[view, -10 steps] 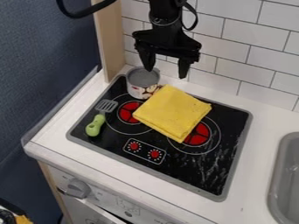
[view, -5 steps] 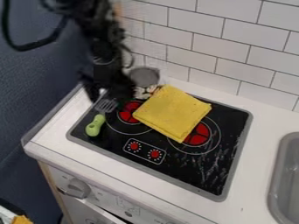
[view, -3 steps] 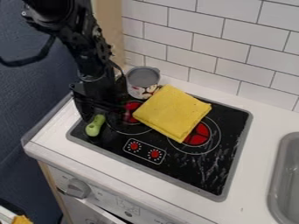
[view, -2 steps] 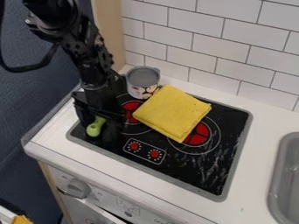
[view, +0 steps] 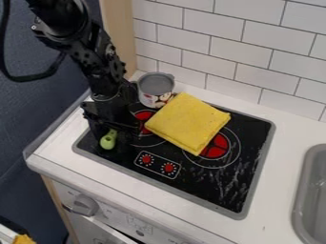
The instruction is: Move the green spatula on the upper right of the stove
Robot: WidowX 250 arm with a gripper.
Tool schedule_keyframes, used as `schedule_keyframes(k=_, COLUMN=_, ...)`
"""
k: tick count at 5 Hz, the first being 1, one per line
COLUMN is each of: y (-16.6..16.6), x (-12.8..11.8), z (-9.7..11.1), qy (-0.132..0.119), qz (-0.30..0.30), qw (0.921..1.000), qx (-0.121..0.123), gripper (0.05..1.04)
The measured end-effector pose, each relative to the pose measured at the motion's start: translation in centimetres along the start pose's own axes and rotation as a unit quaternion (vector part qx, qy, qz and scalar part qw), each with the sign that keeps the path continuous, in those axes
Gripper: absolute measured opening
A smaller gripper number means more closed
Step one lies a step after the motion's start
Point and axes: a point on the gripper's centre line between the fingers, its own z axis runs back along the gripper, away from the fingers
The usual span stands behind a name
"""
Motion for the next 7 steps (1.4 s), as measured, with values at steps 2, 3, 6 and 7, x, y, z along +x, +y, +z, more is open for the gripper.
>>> schedule_keyframes(k=2, y=-0.1, x=-0.1, z=0.2, qy=-0.005, qz=0.008, qw=0.9999, qx=-0.008, gripper=0.414)
schedule_keyframes(k=3, y=-0.1, x=0.0, z=1.4, qy=-0.02, qz=0.012, qw=0.9997, qx=-0.008, gripper=0.414)
schedule_keyframes(k=6, y=-5.8, x=1.3, z=8.2, qy=-0.094, qz=0.002, qw=0.995, qx=0.034, gripper=0.414)
schedule_keyframes(k=7, y=-9.2, x=2.2, z=9.3, qy=-0.099, qz=0.042, qw=0.994, qx=0.019, gripper=0.413)
